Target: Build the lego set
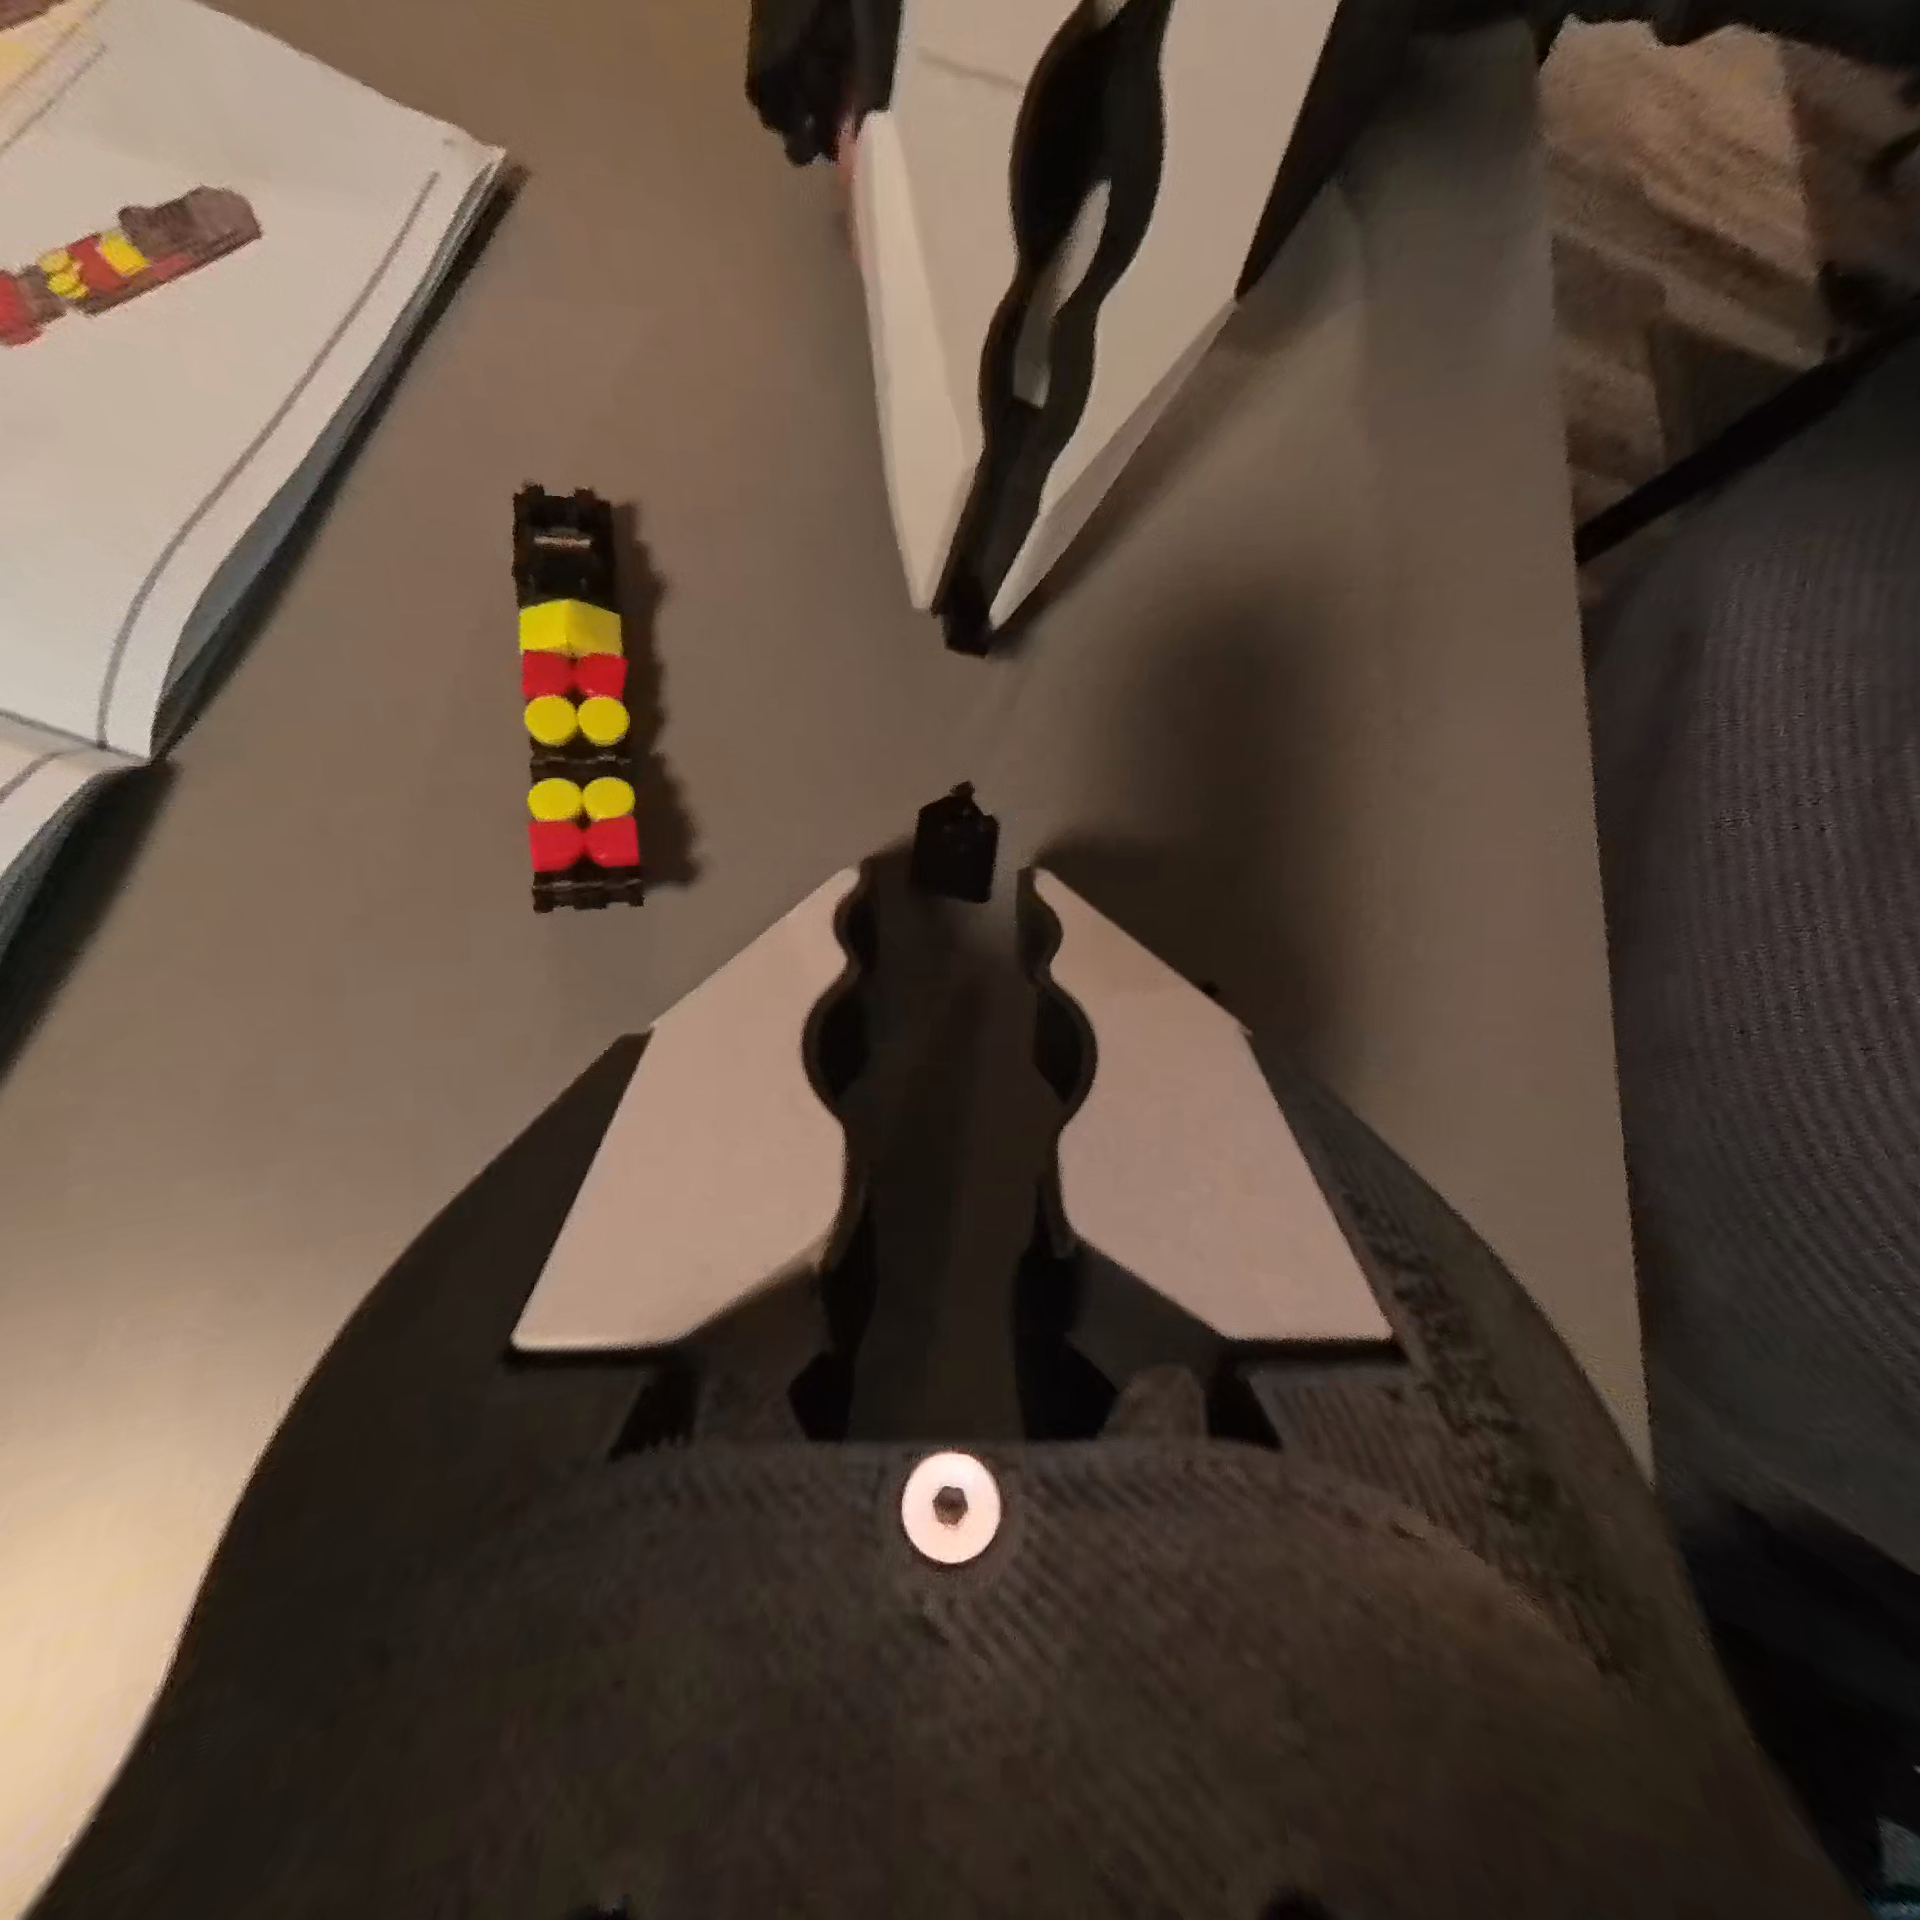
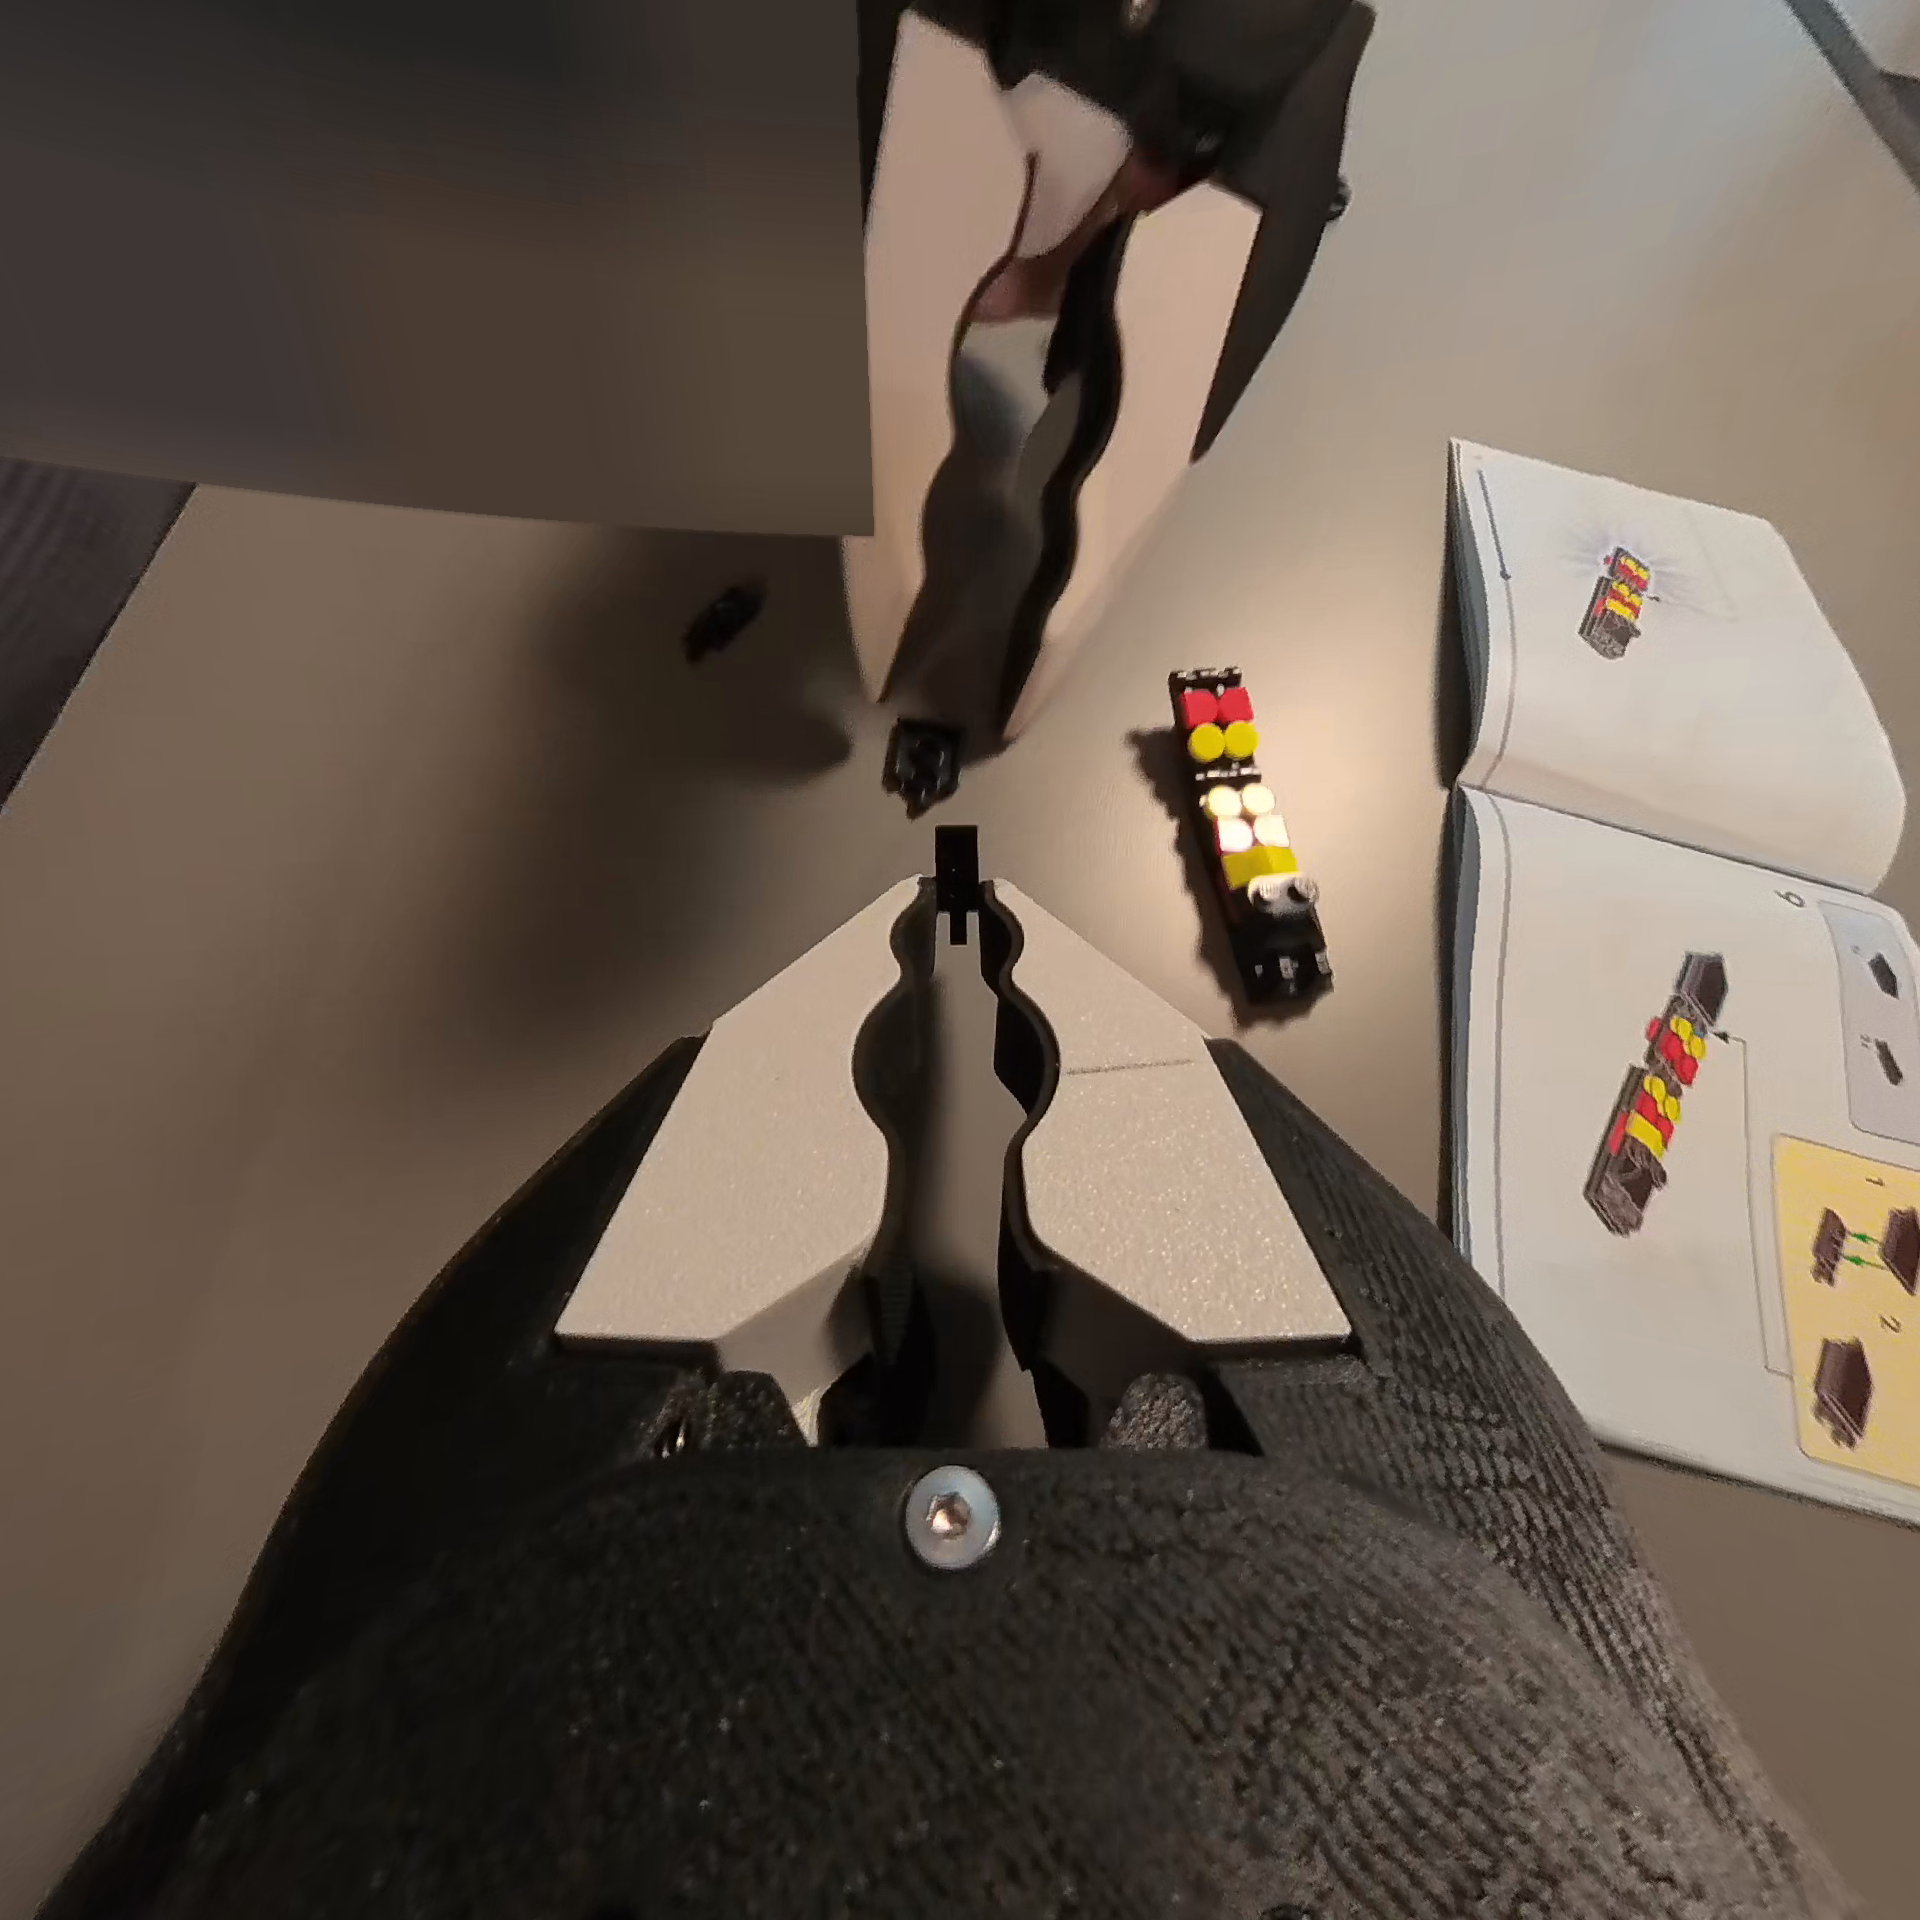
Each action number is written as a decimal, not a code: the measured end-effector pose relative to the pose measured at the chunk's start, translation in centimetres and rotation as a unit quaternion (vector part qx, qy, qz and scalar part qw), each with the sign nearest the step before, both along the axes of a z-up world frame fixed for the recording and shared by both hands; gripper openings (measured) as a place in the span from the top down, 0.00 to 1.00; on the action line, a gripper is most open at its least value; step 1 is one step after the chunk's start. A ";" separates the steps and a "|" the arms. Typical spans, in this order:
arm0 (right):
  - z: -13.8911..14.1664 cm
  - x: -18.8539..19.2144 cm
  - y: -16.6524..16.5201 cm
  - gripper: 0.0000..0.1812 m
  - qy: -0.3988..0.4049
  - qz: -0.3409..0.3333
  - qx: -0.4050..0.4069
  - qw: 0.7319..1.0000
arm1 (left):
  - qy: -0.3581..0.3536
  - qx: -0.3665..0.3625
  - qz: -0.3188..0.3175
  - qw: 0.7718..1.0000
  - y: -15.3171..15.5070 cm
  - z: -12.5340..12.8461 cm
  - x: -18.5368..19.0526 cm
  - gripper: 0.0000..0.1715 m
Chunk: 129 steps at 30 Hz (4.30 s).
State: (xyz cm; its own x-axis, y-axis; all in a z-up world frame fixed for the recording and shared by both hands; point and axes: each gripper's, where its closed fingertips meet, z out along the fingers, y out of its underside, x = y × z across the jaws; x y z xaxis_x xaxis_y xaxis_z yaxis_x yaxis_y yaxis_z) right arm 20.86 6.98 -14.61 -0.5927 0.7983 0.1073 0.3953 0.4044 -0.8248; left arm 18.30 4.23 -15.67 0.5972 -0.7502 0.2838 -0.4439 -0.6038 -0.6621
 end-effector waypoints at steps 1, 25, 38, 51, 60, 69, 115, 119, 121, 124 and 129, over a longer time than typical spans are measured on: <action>-0.1 -0.2 -0.1 0.96 -0.003 -0.002 -0.001 1.000 | -0.008 0.004 -0.004 1.000 0.0 0.0 0.1 0.85; 0.0 -1.0 0.5 0.96 -0.023 -0.127 -0.022 0.991 | -0.072 -0.036 -0.011 0.997 -2.3 0.3 1.3 0.88; 1.0 -0.3 1.1 0.97 -0.054 -0.169 -0.173 0.969 | -0.114 -0.009 -0.072 0.991 -1.3 1.9 3.3 1.00; 1.4 -0.9 -0.2 0.97 -0.049 -0.168 -0.103 0.979 | 0.005 0.103 -0.215 0.971 -0.4 -0.4 1.8 0.82; 0.7 -0.6 -0.5 0.96 -0.062 -0.172 -0.034 0.983 | 0.004 0.084 -0.211 0.974 -0.6 -0.3 1.7 0.84; 0.2 0.1 1.5 0.97 -0.067 -0.207 -0.022 0.976 | 0.000 0.067 -0.219 0.973 -1.6 -0.3 3.8 0.81; 2.4 -1.1 -1.5 0.99 -0.070 -0.178 -0.301 0.934 | 0.051 0.383 -0.138 0.912 1.9 3.5 2.4 0.87; 2.1 -1.0 -0.6 0.99 -0.045 -0.198 -0.180 0.962 | 0.058 0.367 -0.135 0.918 2.0 2.9 2.3 0.83; 2.3 -1.0 -0.3 0.99 -0.018 -0.196 -0.108 0.974 | 0.044 0.348 -0.128 0.928 2.0 2.8 2.3 0.79; 2.7 -1.1 -0.5 1.00 0.029 -0.173 -0.025 0.984 | -0.010 0.312 -0.121 0.942 1.6 3.4 2.6 0.78; 2.5 -0.9 -1.0 0.99 0.040 -0.141 -0.005 0.989 | -0.089 0.276 -0.140 0.947 0.7 4.6 2.6 0.94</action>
State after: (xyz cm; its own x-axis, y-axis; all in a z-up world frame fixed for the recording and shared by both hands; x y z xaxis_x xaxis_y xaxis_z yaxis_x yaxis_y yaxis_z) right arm 19.96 5.95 -12.12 -0.3357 0.9321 0.1363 0.4240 0.2787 -0.8617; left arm 20.91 4.92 -11.07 0.3322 -0.9356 -0.1199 -0.3874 -0.0194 -0.9217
